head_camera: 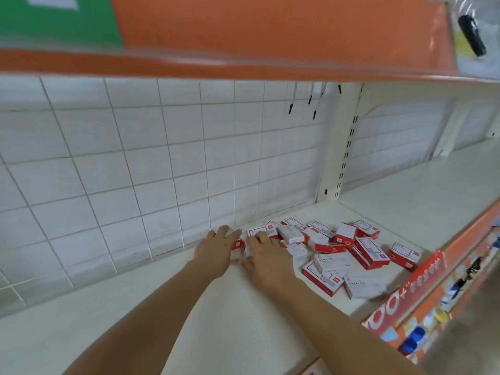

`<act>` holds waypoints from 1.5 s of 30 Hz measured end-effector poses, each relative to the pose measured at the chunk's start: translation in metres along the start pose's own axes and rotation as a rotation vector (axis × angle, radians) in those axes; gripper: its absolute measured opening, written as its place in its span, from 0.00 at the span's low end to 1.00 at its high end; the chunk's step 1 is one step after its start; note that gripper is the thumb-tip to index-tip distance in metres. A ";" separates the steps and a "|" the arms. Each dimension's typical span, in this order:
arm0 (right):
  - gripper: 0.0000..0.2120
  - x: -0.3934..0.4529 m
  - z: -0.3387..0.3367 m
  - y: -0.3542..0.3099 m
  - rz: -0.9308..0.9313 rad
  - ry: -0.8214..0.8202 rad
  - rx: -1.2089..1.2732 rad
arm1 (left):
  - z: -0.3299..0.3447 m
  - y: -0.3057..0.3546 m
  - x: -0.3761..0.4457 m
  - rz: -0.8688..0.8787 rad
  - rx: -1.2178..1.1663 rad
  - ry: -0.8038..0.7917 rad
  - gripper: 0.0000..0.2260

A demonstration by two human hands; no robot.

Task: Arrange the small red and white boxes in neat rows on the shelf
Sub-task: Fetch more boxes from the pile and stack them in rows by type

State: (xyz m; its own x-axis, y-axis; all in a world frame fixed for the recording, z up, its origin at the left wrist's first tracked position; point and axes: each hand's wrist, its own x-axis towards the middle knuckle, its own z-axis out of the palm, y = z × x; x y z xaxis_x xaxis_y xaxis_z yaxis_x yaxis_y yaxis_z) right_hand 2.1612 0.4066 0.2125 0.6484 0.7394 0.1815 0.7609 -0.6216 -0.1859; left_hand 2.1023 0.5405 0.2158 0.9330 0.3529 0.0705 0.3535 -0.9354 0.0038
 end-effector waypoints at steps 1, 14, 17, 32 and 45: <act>0.24 0.000 0.000 -0.001 0.005 0.015 0.007 | -0.002 -0.001 -0.002 0.004 0.035 0.020 0.30; 0.19 -0.027 -0.005 -0.010 -0.122 -0.078 0.184 | -0.012 0.007 -0.083 -0.200 -0.088 0.084 0.18; 0.21 -0.040 -0.008 -0.015 -0.227 -0.070 0.198 | -0.012 0.013 -0.115 -0.303 -0.186 0.119 0.18; 0.21 -0.144 -0.027 -0.136 -0.741 -0.108 0.321 | -0.042 0.007 -0.340 -0.834 -0.295 0.385 0.18; 0.23 -0.287 -0.023 -0.316 -0.992 -0.188 0.411 | -0.061 -0.022 -0.580 -1.061 -0.104 0.381 0.21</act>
State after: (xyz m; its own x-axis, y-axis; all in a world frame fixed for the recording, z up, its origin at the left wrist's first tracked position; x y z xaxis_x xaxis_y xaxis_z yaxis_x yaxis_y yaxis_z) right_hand 1.7350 0.3852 0.2414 -0.2904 0.9136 0.2847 0.8543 0.3816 -0.3529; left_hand 1.5492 0.3554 0.2355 0.0775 0.9565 0.2811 0.9303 -0.1707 0.3246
